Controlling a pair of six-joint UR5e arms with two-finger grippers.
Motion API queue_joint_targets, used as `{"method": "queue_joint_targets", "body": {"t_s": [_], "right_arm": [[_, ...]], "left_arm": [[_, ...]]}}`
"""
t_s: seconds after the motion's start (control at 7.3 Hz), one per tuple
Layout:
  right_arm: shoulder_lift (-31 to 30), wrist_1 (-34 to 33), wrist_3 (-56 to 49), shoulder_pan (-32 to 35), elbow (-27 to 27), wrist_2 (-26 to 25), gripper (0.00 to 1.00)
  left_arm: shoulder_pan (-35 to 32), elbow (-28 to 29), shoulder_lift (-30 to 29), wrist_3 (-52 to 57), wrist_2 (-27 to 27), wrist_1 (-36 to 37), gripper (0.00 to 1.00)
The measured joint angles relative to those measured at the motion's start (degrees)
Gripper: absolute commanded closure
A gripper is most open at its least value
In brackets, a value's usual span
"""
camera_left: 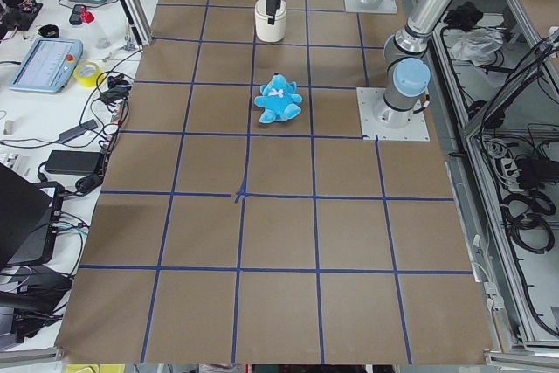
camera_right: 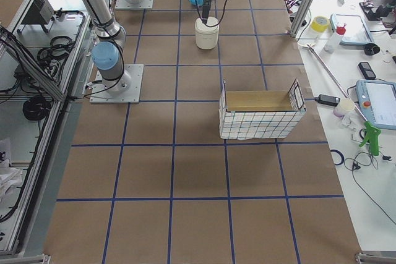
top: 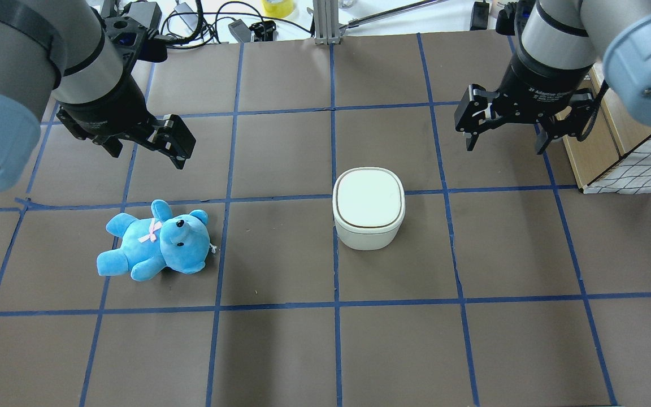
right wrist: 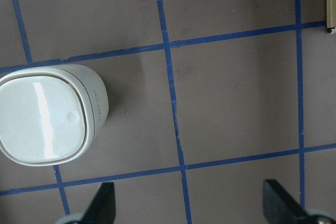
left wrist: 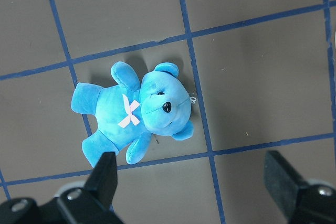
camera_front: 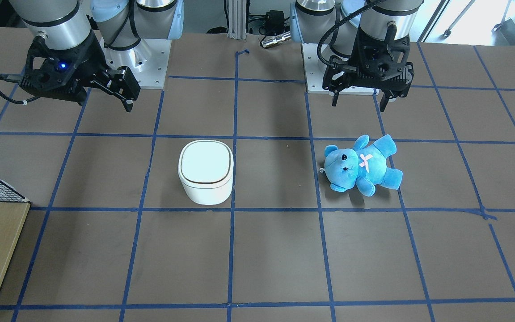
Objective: Open trash can with right arm
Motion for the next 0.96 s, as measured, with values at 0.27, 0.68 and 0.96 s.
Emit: {"method": "queue_joint_targets", "body": {"t_s": [0.27, 0.68, 0.96], "right_arm": [[0.1, -0.3, 0.1, 0.3, 0.0, 0.0, 0.00], [0.2, -0.7, 0.3, 0.5, 0.1, 0.3, 0.11], [0.2, -0.8, 0.6, 0.5, 0.1, 0.6, 0.20]], "left_arm": [[0.0, 0.0, 0.0, 0.0, 0.0, 0.0, 0.00], [0.0, 0.0, 0.0, 0.0, 0.0, 0.0, 0.00], [0.0, 0.0, 0.0, 0.0, 0.0, 0.0, 0.00]]}}
